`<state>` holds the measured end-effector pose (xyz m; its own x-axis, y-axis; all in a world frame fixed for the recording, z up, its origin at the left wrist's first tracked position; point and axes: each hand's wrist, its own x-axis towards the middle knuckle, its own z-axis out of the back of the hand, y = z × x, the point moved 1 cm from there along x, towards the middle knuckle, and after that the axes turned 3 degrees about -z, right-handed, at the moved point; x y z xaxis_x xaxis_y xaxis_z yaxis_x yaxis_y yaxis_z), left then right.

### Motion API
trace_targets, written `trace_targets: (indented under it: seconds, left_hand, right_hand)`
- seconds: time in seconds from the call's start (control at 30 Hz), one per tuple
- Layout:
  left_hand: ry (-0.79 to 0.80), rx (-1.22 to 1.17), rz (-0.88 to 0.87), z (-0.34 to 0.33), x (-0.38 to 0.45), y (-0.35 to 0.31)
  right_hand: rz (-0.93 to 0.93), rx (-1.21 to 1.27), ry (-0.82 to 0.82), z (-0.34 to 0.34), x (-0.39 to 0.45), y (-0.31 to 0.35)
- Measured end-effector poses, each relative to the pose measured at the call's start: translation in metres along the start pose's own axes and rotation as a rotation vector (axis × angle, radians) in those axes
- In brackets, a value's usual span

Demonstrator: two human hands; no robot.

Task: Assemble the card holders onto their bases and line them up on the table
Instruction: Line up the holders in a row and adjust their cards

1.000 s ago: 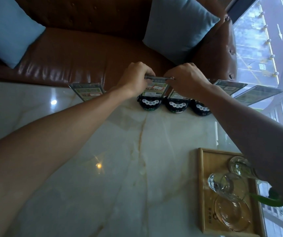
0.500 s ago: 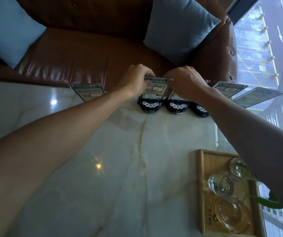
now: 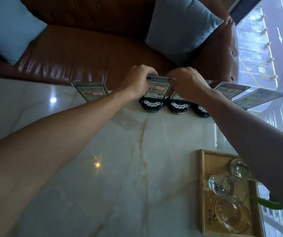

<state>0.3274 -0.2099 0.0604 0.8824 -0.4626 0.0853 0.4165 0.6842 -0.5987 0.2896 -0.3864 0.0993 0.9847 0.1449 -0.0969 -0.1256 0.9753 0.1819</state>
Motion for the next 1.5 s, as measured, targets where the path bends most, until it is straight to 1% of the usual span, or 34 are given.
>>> trace_targets:
  seconds: [0.13,0.3,0.47,0.57,0.73,0.9,0.97,1.03,1.13,1.2,1.27,1.3,1.4,1.5]
  left_hand:
    - [0.002,-0.027,0.001,-0.001,-0.002,0.001]
    - [-0.022,0.001,0.008,0.01,-0.003,0.007]
    - [-0.029,0.012,-0.004,0.022,-0.008,0.013]
    - [-0.033,0.012,-0.015,0.019,-0.009,0.012]
    - [-0.078,-0.016,0.02,0.015,-0.009,0.013]
    - [-0.068,-0.044,0.019,0.017,-0.009,0.013]
    - [-0.059,-0.039,0.019,0.022,-0.009,0.012]
    - [-0.072,-0.028,0.009,0.034,-0.01,0.014]
    - [-0.124,0.013,0.033,0.066,-0.016,0.029]
    - [-0.154,0.035,0.085,0.089,-0.024,0.044]
    - [-0.153,0.043,0.145,0.107,-0.036,0.061]
    - [-0.128,0.04,0.176,0.113,-0.045,0.068]
    - [0.014,0.022,0.277,0.127,-0.073,0.085]
    - [0.091,0.039,0.311,0.131,-0.095,0.106]
  right_hand:
    - [0.007,0.012,-0.009,-0.002,-0.001,0.0]
    - [0.004,0.036,-0.011,-0.003,-0.002,0.0]
    - [-0.036,0.082,-0.023,-0.006,-0.003,-0.002]
    - [-0.042,0.091,-0.034,-0.006,-0.003,-0.002]
    - [-0.05,0.117,-0.05,-0.009,-0.005,-0.003]
    - [-0.053,0.132,-0.04,-0.011,-0.004,-0.003]
    - [-0.049,0.097,-0.019,-0.009,-0.002,-0.001]
    - [-0.03,0.041,-0.052,-0.005,-0.001,0.003]
    - [0.005,0.103,-0.168,0.004,0.001,0.02]
    - [0.028,0.182,-0.205,0.006,0.006,0.041]
    - [0.089,0.209,-0.169,0.002,0.012,0.069]
    - [0.132,0.223,-0.128,-0.001,0.014,0.084]
    - [0.213,0.268,-0.021,-0.014,0.021,0.127]
    - [0.243,0.239,0.037,-0.028,0.034,0.157]
